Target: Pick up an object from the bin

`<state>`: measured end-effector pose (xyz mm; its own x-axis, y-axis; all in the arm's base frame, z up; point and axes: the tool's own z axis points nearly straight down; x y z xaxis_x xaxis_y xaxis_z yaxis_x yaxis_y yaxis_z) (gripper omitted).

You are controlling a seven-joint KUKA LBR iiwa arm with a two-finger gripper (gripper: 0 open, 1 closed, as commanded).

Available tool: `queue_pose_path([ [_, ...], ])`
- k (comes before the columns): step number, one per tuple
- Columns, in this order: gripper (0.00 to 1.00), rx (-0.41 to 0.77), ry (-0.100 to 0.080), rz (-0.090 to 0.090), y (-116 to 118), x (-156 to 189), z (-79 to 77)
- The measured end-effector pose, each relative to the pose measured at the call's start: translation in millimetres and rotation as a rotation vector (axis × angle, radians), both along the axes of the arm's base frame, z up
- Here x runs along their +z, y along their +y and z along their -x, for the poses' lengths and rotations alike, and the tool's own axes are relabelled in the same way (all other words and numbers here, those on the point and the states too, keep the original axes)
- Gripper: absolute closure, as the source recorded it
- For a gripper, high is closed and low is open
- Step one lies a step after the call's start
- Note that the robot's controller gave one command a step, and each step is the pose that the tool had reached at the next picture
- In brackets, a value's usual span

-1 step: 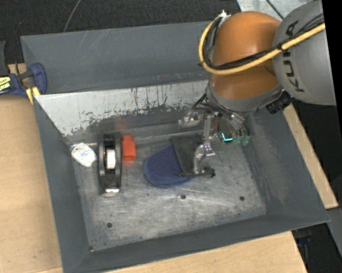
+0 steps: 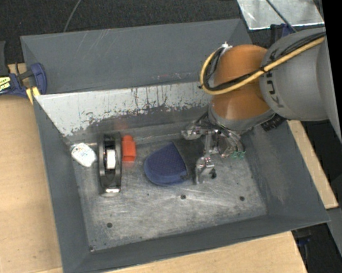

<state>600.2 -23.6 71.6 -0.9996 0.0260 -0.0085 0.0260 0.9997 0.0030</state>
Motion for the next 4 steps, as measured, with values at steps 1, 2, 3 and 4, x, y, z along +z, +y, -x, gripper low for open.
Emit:
queue_pose_path([
  [1, 0.00, 0.001, 0.002, 0.002, 0.1, 2.7, -1.9],
  [2, 0.00, 0.001, 0.000, 0.002, -0.2, 4.0, -3.5],
  [3, 0.00, 0.000, -0.001, 0.003, -0.6, 4.8, -4.8],
  [4, 0.00, -0.001, -0.003, 0.003, -0.9, 5.6, -6.4],
])
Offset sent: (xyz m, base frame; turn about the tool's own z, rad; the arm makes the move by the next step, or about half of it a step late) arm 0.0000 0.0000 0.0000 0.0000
